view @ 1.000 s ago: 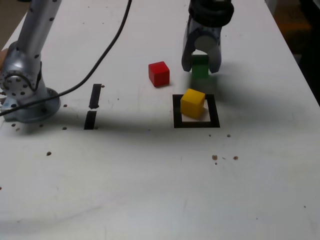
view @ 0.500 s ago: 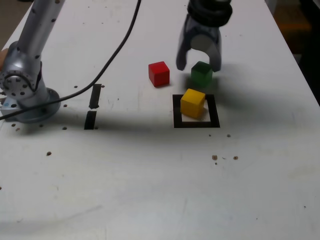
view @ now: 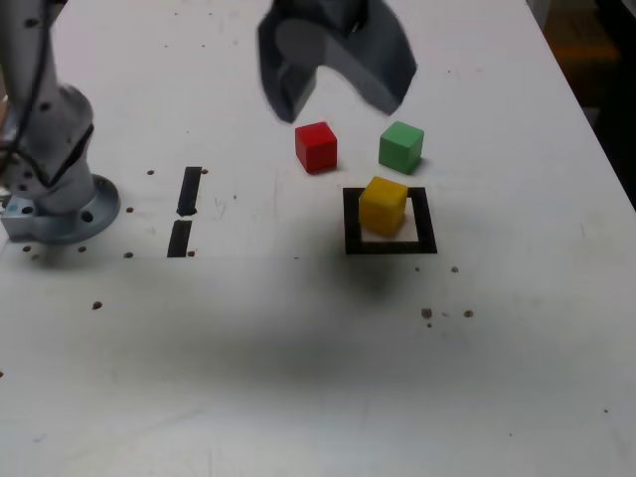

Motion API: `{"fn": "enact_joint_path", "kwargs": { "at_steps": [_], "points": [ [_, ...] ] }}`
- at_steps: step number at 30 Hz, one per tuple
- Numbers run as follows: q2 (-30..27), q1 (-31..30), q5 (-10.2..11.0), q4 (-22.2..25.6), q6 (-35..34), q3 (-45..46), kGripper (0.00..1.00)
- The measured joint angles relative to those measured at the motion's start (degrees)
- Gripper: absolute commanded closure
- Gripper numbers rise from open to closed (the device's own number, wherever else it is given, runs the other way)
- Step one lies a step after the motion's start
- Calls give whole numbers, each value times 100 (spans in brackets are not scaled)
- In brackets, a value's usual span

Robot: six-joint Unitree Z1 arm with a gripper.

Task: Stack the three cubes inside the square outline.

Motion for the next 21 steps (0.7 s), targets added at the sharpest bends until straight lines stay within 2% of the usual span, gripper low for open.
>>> {"fn": "enact_joint_path", "kwargs": {
  "at_steps": [4,7,13,18,21],
  "points": [
    [515,-259,-21,-469,-223,335,1],
    [721,-269,82,-809,-249,400,1],
    [1213,-264,216,-1107,-224,405,5],
    [1473,-262,367,-1178,-222,340,18],
    [1662,-253,374,-1178,-264,318,35]
  ]
}}
